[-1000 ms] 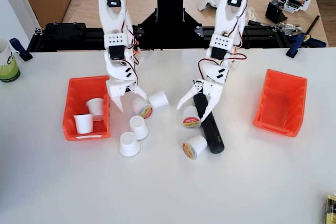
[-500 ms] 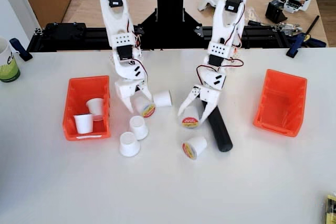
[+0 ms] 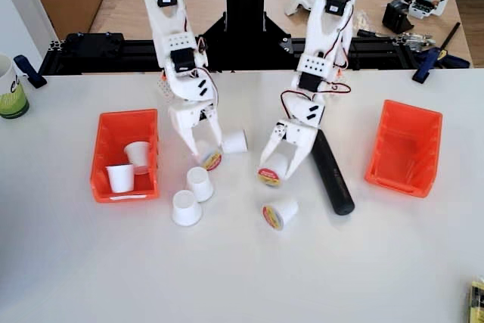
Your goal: Sort the coffee pods, blue into left, red into right
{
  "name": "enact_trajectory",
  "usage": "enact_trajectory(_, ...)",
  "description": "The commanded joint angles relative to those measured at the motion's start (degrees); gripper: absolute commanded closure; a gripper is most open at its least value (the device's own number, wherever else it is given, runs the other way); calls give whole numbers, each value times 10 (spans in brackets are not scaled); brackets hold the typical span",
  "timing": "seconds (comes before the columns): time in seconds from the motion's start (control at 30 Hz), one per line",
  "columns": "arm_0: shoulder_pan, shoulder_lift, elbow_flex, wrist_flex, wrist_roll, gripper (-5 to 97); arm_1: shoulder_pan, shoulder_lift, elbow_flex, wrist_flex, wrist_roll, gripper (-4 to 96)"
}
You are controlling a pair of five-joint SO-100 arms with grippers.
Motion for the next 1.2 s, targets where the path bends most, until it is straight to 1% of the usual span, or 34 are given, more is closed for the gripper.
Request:
enact_trajectory(0.0,-4,22,-42,33,9,707,-7,52,-94,127,0,707)
enact_trajectory(0.1,-3,21,-40,33,4,706,-36,73,-150,202,31,720)
enact_trajectory(0.13,-2,18,-40,33,4,703,-54,82,-174,227,45,721)
enact_trajectory(0.17,-1,16,-40,32,4,700,-78,85,-207,264,69,723)
enact_trajectory(0.23,8,13,-38,29,3,688,-138,88,-277,337,136,724)
enact_trajectory(0.3,26,13,-31,29,-11,672,-211,96,-321,374,236,724)
enact_trajectory(0.37,50,15,-3,22,-40,651,-283,105,-338,381,336,728)
enact_trajectory(0.47,83,21,53,-43,-76,631,-374,115,-350,389,455,731)
enact_trajectory(0.57,98,19,100,-108,-114,616,-446,129,-350,396,549,736)
enact_trajectory(0.63,98,11,120,-127,-127,596,-486,140,-347,413,601,740)
enact_trajectory(0.67,94,6,126,-127,-128,586,-501,146,-344,423,617,742)
enact_trajectory(0.77,70,6,165,-146,-129,567,-533,165,-323,440,645,742)
enact_trajectory(0.83,50,8,185,-150,-125,561,-553,178,-287,417,666,744)
enact_trajectory(0.9,34,7,213,-190,-112,565,-572,185,-239,374,688,745)
enact_trajectory(0.97,29,2,236,-236,-111,586,-582,185,-191,330,695,737)
enact_trajectory(1.07,29,-26,251,-297,-112,615,-587,190,-94,251,707,661)
enact_trajectory(1.1,29,-38,251,-310,-115,620,-588,195,-60,226,717,595)
enact_trajectory(1.13,26,-45,252,-321,-118,621,-588,202,-25,200,725,478)
enact_trajectory(1.17,24,-51,251,-330,-119,626,-586,206,0,185,730,441)
